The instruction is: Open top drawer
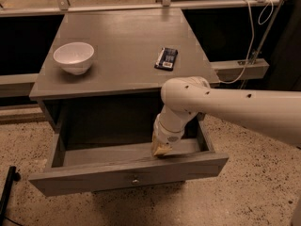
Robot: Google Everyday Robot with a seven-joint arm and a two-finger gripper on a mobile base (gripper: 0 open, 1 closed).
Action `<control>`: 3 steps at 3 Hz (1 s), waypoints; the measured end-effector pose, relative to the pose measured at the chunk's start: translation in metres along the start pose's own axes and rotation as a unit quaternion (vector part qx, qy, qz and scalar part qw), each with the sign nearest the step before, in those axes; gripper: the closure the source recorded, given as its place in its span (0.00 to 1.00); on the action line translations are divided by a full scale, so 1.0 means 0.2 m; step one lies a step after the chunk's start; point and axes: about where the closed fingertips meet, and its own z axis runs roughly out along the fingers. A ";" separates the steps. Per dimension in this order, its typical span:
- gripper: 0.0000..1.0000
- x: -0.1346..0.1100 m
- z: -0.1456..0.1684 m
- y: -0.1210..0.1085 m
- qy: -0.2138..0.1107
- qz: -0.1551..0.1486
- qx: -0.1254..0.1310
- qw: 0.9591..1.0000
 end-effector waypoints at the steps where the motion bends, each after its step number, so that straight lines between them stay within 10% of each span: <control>1: 1.00 -0.02 -0.04 0.13 -0.017 -0.017 -0.039 0.999; 3: 1.00 0.02 -0.25 0.19 -0.052 -0.040 -0.002 0.998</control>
Offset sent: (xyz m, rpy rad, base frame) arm -0.0893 -0.0260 0.0405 0.0983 0.2156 0.1735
